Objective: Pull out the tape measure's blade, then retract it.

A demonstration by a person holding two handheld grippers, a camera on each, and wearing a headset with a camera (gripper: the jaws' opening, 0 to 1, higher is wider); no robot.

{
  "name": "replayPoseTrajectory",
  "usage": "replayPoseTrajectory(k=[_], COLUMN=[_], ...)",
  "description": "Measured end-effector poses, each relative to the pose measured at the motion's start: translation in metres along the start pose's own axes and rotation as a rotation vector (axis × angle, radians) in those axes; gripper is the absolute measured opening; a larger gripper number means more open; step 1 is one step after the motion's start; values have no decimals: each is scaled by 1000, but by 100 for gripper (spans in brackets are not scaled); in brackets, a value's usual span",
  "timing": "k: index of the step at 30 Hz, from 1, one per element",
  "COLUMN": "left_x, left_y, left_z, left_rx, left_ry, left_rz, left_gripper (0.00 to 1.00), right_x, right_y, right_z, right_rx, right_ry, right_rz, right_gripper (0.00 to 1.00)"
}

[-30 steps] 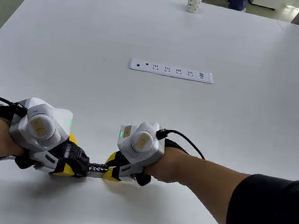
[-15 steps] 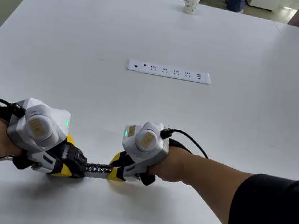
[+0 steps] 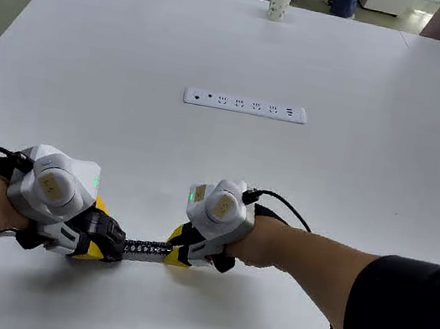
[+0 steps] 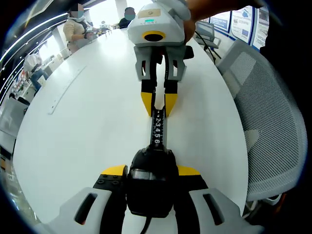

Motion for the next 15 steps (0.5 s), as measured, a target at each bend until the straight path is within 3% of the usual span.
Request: replayPoseTrajectory(k=[15], left_x=[-1], left_y=[0], left_z=[0], left_rx=[11], left_ry=[12], left_rz=[-6], left_gripper=[32], right_x=[7], right_y=[-8], right_z=[-4], right_rx=[15], right_ry=[19], right_rz=[4], right_gripper=[9])
Point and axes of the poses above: the centre of the closed fingertips' face, and the gripper's own axes: y roughly forward along the fingers, z roughly to its right, x roughly out of its underside, the point moved 10 cm from there along -y, roughly backward along the fingers, and after that the axes turned 9 degrees about z, right-handed, at the moved point
